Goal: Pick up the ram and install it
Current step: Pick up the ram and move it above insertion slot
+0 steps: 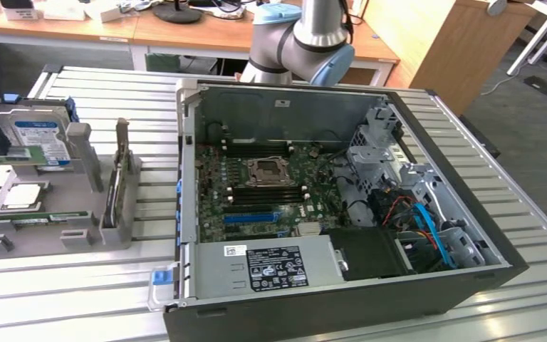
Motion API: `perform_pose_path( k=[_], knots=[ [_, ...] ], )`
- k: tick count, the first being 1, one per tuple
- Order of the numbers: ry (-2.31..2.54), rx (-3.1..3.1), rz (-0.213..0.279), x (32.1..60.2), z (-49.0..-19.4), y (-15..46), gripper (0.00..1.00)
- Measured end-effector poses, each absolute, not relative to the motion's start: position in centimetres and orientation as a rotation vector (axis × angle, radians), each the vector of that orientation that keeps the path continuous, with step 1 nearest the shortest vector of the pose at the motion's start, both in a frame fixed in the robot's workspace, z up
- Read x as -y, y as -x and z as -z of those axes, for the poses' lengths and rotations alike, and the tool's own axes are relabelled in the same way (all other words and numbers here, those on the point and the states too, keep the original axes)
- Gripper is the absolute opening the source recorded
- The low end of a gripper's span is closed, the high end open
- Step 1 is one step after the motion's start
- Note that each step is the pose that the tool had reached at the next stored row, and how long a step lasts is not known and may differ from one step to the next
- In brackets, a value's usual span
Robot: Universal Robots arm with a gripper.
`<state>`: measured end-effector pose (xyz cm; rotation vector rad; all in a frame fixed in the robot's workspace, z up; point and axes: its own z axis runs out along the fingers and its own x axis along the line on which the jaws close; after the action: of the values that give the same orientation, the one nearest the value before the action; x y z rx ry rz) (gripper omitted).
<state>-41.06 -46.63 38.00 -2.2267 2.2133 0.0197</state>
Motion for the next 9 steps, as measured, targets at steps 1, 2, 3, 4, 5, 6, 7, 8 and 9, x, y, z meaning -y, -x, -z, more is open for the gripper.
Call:
perform_pose_path(
  k=[1,2,3,4,5,6,7,8,9],
  knots=[
    [2.227,-2.213,-0.020,46.6,-38.4,41.1,0.12],
    [2.227,-2.213,-0.020,46.6,-38.8,41.1,0.12],
    [2.227,-2.213,-0.020,46.6,-39.1,41.1,0.12],
    [2.227,-2.213,-0.020,46.6,-39.3,41.1,0.12],
    [2.227,-2.213,-0.020,46.6,-39.6,41.1,0.12],
    [2.227,-2.213,-0.020,46.6,-39.8,41.1,0.12],
    [2.227,-2.213,-0.020,46.6,-40.1,41.1,0.12],
    [2.227,-2.213,-0.020,46.6,-40.3,41.1,0.12],
    [2.227,-2.213,-0.020,46.6,-40.6,41.1,0.12]
  ],
)
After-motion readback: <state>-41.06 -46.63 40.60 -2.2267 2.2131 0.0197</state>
